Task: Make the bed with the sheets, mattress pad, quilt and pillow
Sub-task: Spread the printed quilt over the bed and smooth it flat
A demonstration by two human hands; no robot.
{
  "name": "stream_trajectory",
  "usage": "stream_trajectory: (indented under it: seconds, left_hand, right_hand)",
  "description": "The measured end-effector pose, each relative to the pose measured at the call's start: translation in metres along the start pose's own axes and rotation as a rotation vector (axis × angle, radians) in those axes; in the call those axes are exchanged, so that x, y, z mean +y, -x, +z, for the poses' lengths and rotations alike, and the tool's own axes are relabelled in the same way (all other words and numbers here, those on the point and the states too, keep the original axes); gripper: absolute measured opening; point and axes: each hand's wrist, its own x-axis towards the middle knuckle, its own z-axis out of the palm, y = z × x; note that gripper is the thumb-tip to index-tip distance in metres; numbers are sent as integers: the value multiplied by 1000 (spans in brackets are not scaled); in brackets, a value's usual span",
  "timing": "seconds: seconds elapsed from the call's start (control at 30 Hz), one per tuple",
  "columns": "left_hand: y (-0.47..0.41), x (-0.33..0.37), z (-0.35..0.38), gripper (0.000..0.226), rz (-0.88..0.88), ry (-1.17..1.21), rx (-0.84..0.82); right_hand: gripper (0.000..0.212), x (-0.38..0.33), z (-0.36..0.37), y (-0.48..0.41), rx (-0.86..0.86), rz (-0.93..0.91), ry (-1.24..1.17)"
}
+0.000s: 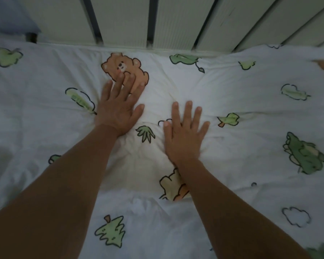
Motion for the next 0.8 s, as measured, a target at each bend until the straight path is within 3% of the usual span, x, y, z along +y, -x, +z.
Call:
stream_trajectory:
  seconds: [0.2, 0.53, 0.67, 0.8]
  left_hand:
    - [-2, -3, -1, 61, 33, 43, 13]
    - [1, -10, -1, 61, 73, 49, 31]
    - [2, -4, -6, 59, 51, 66, -44]
    - [41, -7, -16, 54, 33, 264, -65]
  right_hand:
    - [60, -38, 25, 121, -56, 97, 28]
    - [62, -39, 45, 118, 12, 87, 83]
    - [62, -35, 47, 116, 32, 91, 82]
    - [62, -34, 49, 114, 60, 78, 94]
